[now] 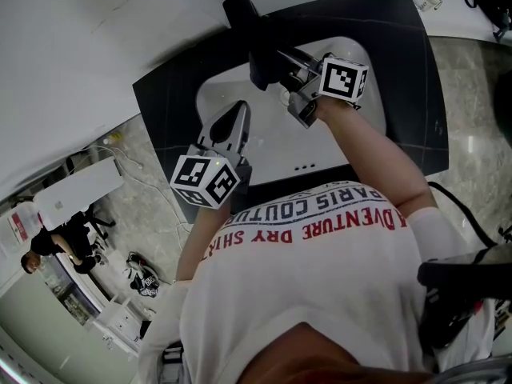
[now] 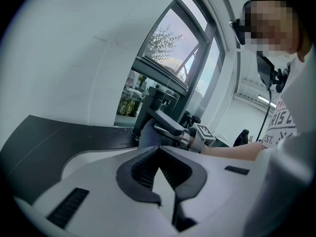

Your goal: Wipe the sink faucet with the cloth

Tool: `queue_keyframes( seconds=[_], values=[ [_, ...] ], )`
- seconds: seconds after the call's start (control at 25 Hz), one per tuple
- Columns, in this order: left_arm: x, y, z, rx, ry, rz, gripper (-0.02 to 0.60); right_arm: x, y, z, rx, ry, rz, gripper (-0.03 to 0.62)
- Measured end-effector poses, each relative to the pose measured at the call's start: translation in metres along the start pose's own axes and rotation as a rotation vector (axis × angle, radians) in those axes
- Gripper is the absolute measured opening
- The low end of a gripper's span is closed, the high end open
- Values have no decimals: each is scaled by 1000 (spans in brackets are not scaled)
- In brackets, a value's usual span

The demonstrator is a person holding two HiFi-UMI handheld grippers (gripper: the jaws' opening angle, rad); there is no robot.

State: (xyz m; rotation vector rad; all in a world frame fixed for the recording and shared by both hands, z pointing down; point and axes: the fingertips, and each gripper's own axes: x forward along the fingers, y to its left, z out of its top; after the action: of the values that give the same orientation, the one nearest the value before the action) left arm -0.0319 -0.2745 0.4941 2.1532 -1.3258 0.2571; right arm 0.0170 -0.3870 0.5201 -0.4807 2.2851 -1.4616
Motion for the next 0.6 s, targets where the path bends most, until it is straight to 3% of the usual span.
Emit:
queue_keyframes(
  seconds=[0.32,0.6],
  values=[
    [-5,-4,0,-3,-10,7,2,-13,9,-6,54,-16,90,77],
    [-4,-14,-4,-8,-24,-1,2,-44,19,-24,97,17,104,77]
  ],
)
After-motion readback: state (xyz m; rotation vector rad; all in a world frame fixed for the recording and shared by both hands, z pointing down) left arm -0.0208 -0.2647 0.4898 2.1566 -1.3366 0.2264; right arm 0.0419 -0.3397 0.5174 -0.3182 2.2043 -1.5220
